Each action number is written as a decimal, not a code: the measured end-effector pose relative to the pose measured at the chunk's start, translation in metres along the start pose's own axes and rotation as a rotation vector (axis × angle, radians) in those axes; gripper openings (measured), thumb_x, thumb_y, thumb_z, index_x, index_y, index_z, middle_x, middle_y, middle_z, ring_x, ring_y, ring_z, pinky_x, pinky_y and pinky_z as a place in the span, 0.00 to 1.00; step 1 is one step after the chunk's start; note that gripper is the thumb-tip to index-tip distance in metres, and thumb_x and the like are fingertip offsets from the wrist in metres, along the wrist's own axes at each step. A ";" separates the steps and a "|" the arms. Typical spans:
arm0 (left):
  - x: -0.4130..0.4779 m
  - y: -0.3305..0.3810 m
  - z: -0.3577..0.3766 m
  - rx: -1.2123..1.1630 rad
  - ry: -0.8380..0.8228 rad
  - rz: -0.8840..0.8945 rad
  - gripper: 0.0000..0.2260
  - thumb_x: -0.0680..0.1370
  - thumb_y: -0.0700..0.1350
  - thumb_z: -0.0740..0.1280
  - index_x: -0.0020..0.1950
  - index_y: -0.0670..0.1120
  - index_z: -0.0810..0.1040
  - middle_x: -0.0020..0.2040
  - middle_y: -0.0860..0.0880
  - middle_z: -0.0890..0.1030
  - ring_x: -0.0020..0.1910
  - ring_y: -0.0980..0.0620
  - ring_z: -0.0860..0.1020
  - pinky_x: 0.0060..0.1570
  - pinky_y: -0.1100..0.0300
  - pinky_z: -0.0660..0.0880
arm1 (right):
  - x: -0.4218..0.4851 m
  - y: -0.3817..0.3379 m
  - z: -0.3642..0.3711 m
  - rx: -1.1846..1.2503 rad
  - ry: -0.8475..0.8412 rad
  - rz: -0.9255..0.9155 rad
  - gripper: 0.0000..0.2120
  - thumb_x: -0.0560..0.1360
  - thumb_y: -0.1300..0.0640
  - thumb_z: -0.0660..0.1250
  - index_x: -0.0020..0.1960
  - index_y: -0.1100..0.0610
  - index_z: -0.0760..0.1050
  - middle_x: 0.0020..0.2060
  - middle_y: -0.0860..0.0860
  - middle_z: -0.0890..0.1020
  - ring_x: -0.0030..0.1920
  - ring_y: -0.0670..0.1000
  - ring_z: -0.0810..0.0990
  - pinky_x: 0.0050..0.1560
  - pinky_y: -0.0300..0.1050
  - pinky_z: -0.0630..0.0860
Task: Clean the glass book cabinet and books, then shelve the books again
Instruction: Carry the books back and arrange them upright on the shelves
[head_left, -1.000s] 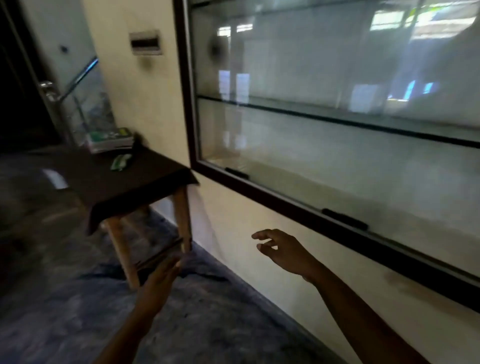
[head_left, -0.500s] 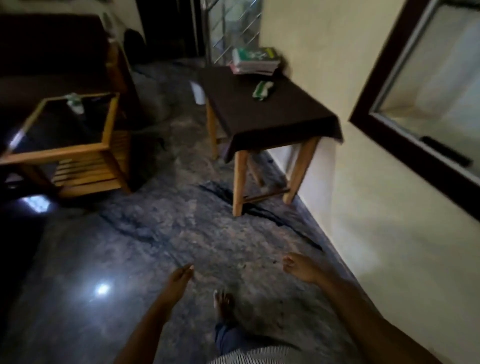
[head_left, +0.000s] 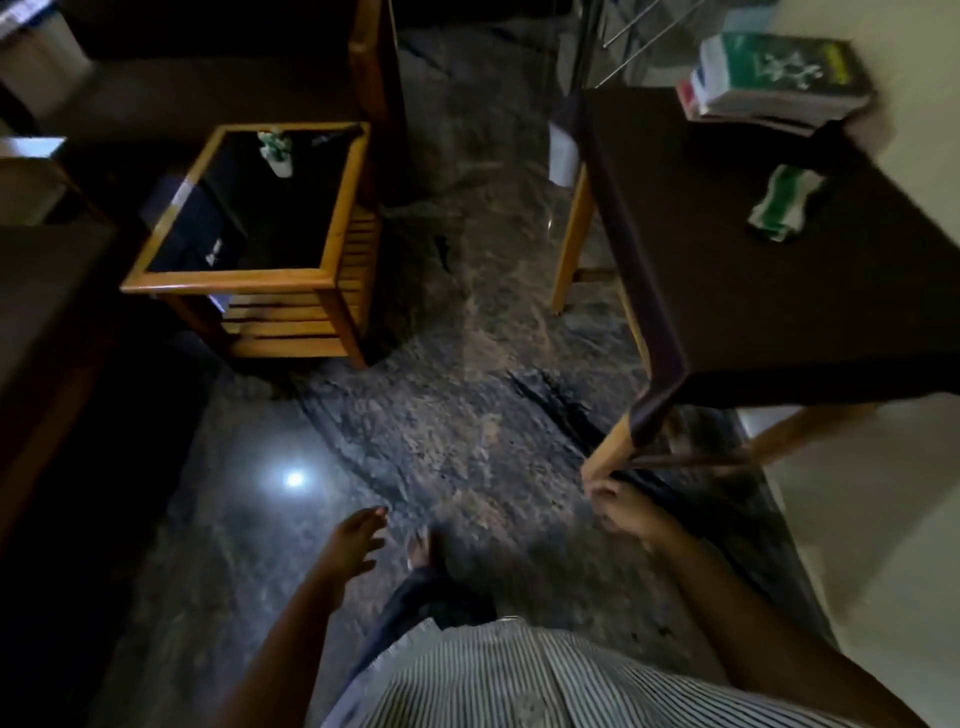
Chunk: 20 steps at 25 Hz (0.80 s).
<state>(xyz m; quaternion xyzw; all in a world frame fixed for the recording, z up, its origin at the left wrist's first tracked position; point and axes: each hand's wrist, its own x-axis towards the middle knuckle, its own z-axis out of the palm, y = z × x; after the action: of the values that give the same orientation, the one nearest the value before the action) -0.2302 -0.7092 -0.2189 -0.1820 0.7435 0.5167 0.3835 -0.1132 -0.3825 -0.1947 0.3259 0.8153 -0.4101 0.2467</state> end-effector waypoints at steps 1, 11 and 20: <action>0.022 0.016 -0.007 0.005 0.010 -0.001 0.15 0.81 0.48 0.59 0.64 0.45 0.73 0.59 0.45 0.76 0.55 0.46 0.75 0.51 0.54 0.70 | 0.027 -0.040 -0.012 0.103 -0.043 -0.042 0.17 0.80 0.58 0.58 0.68 0.61 0.69 0.53 0.53 0.76 0.55 0.53 0.76 0.52 0.44 0.71; 0.254 0.318 -0.037 0.223 -0.157 0.147 0.10 0.81 0.37 0.56 0.59 0.37 0.73 0.46 0.42 0.76 0.38 0.51 0.77 0.34 0.61 0.71 | 0.203 -0.266 -0.143 0.358 0.149 -0.064 0.11 0.80 0.63 0.58 0.62 0.61 0.71 0.54 0.55 0.75 0.58 0.53 0.73 0.44 0.35 0.68; 0.392 0.605 0.169 0.462 -0.518 0.539 0.07 0.80 0.43 0.62 0.47 0.52 0.78 0.50 0.46 0.81 0.47 0.49 0.78 0.52 0.54 0.74 | 0.311 -0.247 -0.316 0.781 0.621 0.163 0.11 0.80 0.56 0.58 0.61 0.51 0.72 0.55 0.52 0.76 0.55 0.53 0.77 0.54 0.50 0.74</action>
<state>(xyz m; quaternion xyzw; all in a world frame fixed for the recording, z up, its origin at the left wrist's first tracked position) -0.8195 -0.2647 -0.1645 0.2446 0.7399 0.4471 0.4392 -0.5447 -0.1295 -0.1063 0.5632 0.6078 -0.5475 -0.1167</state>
